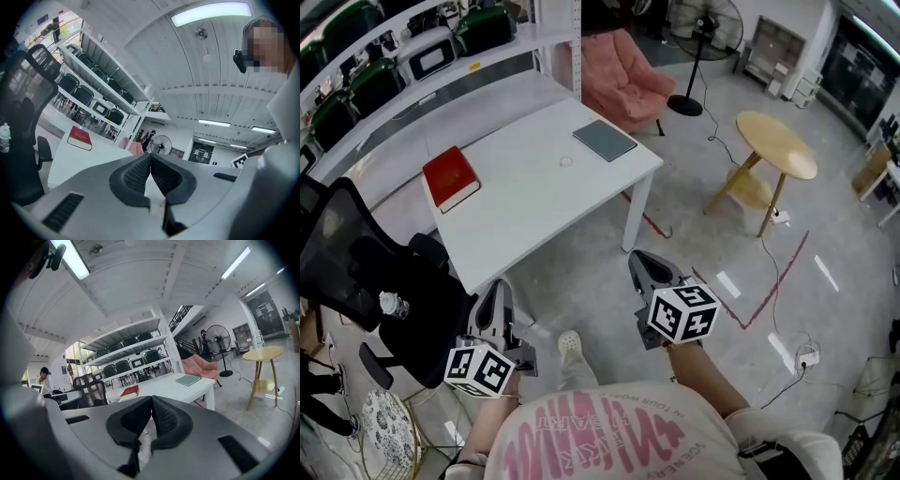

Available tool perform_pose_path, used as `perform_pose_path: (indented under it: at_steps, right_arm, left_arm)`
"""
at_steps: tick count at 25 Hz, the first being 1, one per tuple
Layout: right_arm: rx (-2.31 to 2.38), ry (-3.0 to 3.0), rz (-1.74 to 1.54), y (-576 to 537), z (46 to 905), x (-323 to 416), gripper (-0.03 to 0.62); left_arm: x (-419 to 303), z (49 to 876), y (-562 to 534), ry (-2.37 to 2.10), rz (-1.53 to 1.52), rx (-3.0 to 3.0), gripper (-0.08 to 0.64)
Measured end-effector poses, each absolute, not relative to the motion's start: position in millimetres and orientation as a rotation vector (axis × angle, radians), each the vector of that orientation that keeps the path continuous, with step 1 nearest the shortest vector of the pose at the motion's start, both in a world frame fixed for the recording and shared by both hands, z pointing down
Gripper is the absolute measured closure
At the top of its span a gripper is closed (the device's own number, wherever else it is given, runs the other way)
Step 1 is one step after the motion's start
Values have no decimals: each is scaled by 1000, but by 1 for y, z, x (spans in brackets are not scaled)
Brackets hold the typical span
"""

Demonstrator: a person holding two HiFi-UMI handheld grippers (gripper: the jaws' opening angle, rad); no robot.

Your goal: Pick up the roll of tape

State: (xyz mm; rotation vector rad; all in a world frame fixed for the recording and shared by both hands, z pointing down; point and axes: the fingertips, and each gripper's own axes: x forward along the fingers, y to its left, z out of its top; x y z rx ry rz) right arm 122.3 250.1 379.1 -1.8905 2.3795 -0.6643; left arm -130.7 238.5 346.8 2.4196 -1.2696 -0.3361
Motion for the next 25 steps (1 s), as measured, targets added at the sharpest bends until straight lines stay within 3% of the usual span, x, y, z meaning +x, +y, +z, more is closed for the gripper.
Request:
perform_pose_path:
  at_steps: [25]
  right_arm:
    - [-1960,2277,-554,-4,329,111,577]
  left_arm:
    - [-115,306,-45,-1050,-323,2537,535]
